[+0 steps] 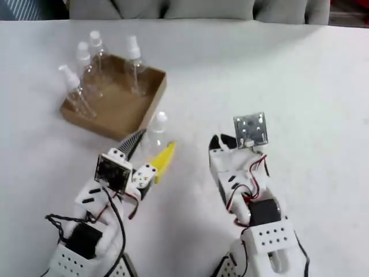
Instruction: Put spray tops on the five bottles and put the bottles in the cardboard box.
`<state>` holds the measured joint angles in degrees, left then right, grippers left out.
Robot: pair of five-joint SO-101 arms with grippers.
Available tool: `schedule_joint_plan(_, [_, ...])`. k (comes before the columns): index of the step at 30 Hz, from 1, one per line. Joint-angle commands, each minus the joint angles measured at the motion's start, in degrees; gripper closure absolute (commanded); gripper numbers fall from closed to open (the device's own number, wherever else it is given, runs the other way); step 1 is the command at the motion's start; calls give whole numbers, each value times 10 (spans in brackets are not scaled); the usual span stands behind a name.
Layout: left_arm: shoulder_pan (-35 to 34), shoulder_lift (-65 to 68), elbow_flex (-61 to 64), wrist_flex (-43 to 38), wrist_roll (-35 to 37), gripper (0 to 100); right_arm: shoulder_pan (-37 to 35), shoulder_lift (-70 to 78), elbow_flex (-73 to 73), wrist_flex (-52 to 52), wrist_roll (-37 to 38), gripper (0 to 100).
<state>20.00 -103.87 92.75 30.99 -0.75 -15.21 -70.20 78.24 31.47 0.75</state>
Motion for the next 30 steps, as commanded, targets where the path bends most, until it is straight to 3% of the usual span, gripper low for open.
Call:
schedule_joint_plan(1, [-3, -8, 2, -20, -5, 980, 12, -7, 71, -127, -4, 979])
schedule_joint_plan(7, [-41, -8, 39, -113, -2, 980, 14, 0, 186, -355, -4, 979])
schedule_joint_plan(16, [-127, -5, 37, -255, 3, 980, 27, 6, 185, -312, -4, 979])
schedule_joint_plan(21, [-159, 6, -35, -244, 64, 980, 24, 6, 185, -312, -4, 979])
schedule_joint_plan(25, [-161, 106, -125, -247, 77, 980, 24, 6, 185, -312, -5, 979])
schedule_joint_plan(30, [-162, 327, -269, -261, 77, 980, 24, 6, 185, -312, -5, 979])
